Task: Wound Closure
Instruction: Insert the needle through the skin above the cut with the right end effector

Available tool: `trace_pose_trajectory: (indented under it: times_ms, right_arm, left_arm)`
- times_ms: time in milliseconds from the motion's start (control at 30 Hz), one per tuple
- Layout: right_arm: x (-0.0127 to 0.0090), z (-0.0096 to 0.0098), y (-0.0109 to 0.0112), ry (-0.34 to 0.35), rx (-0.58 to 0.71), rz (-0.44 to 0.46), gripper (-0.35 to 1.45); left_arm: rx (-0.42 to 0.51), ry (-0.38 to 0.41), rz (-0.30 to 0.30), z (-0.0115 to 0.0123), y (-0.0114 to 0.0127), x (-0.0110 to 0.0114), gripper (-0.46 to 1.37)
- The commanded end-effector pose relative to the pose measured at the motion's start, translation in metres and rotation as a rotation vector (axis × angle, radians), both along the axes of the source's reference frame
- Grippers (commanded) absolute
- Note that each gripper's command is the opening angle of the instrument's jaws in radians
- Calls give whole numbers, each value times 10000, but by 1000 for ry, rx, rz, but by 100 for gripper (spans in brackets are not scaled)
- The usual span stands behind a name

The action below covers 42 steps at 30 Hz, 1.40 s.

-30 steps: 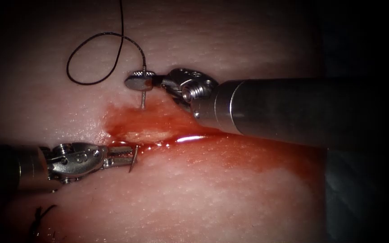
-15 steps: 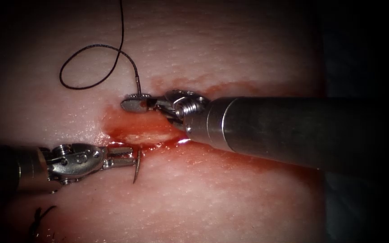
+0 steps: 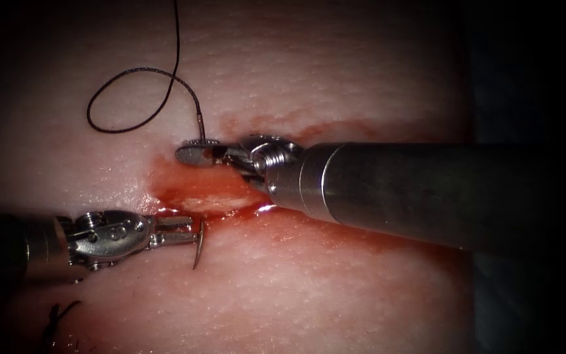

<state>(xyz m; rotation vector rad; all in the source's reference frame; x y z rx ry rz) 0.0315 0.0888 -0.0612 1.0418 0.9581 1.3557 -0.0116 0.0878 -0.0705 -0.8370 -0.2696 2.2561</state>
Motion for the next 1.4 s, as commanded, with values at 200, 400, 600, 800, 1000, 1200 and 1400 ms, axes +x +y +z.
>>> trace_pose_trajectory:
  times_ms: [200, 400, 600, 800, 1000, 1200, 1400]
  right_arm:
    - [-1, -6, 22, -27, -162, 70, -35]
    - [-4, -8, 63, -33, -544, 92, 82]
    - [-9, 0, 83, -65, -686, 57, 95]
    - [-16, 4, 105, -66, -716, 76, 101]
    - [-12, 1, 120, -54, -717, 74, 99]
    - [-3, 3, 117, -40, -721, 74, 95]
    - [-7, 4, 120, -43, -527, 136, -35]
  left_arm:
    - [2, -2, 1, 0, 0, 0, 1]
    - [2, -2, 1, 0, 0, -1, 0]
    - [-2, -1, 5, 0, 0, -1, 0]
    - [-2, -1, 5, 0, 0, -1, -1]
    - [-2, -1, 5, 0, 0, -1, -1]
    - [-2, -1, 5, 0, 0, -1, -2]
    - [-2, -1, 5, 0, 0, -1, -3]
